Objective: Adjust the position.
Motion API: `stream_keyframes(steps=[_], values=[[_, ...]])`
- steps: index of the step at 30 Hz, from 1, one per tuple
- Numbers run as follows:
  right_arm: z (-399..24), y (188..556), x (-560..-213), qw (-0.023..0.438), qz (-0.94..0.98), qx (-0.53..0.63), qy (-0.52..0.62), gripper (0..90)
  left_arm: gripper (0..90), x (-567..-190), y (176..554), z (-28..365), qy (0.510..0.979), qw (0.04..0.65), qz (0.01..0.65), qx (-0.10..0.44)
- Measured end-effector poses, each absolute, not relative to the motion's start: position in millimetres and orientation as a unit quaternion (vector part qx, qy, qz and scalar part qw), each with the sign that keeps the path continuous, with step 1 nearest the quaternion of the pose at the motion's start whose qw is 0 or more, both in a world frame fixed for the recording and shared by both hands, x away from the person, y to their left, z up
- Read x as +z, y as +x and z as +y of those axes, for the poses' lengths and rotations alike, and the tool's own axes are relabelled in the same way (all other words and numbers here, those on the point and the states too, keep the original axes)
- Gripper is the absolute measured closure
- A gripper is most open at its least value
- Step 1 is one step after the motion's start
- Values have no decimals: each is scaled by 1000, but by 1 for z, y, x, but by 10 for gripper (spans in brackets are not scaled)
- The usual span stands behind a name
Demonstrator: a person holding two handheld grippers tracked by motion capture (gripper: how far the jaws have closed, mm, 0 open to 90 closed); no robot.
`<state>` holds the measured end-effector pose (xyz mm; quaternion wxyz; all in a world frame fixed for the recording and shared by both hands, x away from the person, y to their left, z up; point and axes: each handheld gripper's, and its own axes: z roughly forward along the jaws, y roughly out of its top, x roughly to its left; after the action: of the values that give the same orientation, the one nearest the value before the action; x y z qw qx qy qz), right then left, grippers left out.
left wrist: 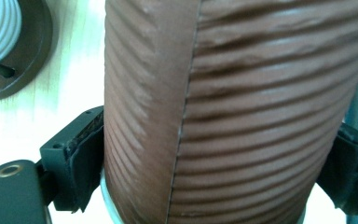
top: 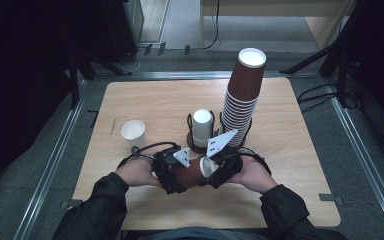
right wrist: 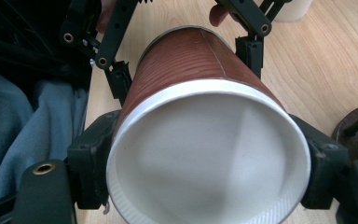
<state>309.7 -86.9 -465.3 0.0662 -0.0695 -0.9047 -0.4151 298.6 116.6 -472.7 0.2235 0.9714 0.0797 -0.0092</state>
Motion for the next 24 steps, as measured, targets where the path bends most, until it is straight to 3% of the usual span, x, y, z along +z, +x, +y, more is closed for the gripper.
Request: stream_keyframes(steps=[5,24], values=[[-92,311,-461,61,-901,-422,-74,221,15,-468,300,121,963,247,107,1],[-128,317,-449,35,-876,-470,-106,219,5,-457,308,154,931,332,151,-12]])
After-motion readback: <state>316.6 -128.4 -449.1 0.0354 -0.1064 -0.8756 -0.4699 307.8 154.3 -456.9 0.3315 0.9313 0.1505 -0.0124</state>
